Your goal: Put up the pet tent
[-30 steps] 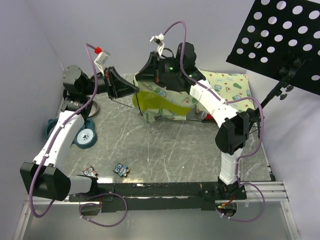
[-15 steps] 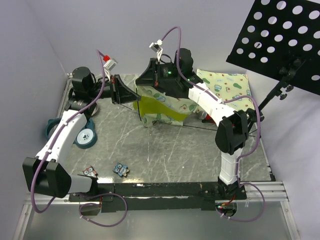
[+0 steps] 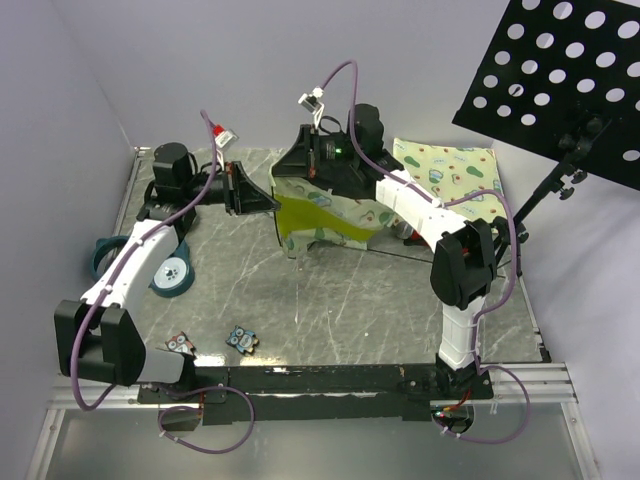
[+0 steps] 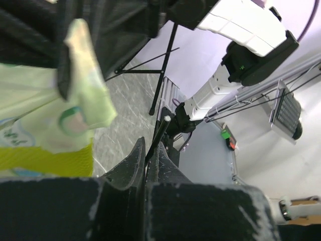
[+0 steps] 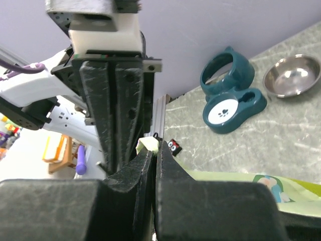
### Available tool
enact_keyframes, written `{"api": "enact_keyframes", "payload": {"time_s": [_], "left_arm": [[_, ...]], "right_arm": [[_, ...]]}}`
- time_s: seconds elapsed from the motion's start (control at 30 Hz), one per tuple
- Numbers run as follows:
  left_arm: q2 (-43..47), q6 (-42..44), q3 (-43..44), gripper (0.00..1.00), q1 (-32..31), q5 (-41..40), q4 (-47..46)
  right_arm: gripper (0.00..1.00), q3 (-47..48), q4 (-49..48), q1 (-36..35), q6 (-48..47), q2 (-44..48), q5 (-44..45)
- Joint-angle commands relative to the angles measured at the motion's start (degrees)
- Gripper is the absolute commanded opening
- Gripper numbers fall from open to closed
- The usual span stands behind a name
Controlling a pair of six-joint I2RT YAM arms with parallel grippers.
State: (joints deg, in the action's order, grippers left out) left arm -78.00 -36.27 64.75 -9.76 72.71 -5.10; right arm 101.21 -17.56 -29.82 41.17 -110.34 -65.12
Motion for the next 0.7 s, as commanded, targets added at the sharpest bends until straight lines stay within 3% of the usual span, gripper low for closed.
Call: {"api": "enact_keyframes", "payload": {"time_s": [0.0,0.67], "left_arm": [[-4.4,-4.4,-4.5,0.01,0.2,-1.8,10.5],[-8.7,-2.0,-3.1,0.01,-2.3,-3.2,11.9]], "right_arm": [[0.00,3.3,-15.0,-0.9,5.3,10.2,3.9],[0.00,2.2,-15.1,-1.1,5.7,10.9,5.4]]}}
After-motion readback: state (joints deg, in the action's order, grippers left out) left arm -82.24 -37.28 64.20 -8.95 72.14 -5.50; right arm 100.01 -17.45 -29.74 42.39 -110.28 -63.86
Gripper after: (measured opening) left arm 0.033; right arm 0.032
